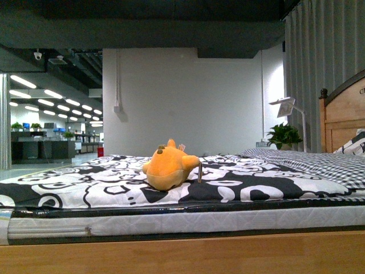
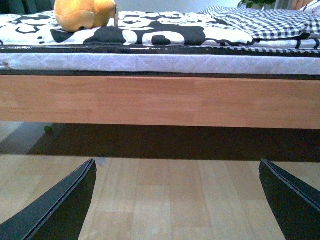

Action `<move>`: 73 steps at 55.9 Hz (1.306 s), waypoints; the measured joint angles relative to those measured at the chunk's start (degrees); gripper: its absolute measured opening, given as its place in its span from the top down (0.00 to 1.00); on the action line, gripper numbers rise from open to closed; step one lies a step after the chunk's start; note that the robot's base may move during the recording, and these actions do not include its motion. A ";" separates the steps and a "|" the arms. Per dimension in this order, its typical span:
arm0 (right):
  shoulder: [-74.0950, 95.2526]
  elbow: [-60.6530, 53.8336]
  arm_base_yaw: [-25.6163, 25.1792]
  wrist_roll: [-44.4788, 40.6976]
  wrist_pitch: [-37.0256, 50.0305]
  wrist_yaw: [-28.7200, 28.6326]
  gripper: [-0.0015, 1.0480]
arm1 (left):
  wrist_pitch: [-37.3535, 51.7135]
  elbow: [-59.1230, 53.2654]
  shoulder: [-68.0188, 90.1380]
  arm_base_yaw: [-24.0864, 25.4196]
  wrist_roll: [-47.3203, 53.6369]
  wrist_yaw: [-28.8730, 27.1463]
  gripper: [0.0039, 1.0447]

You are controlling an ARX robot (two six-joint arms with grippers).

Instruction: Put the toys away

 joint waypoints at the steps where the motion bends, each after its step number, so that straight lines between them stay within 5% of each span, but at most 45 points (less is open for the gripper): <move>1: 0.02 0.00 0.00 0.00 0.00 0.00 0.06 | 0.00 0.00 0.00 0.00 0.00 0.02 0.06; 73: 0.00 0.00 0.00 0.00 0.00 0.02 0.06 | 0.00 0.00 0.00 0.00 0.00 0.02 0.06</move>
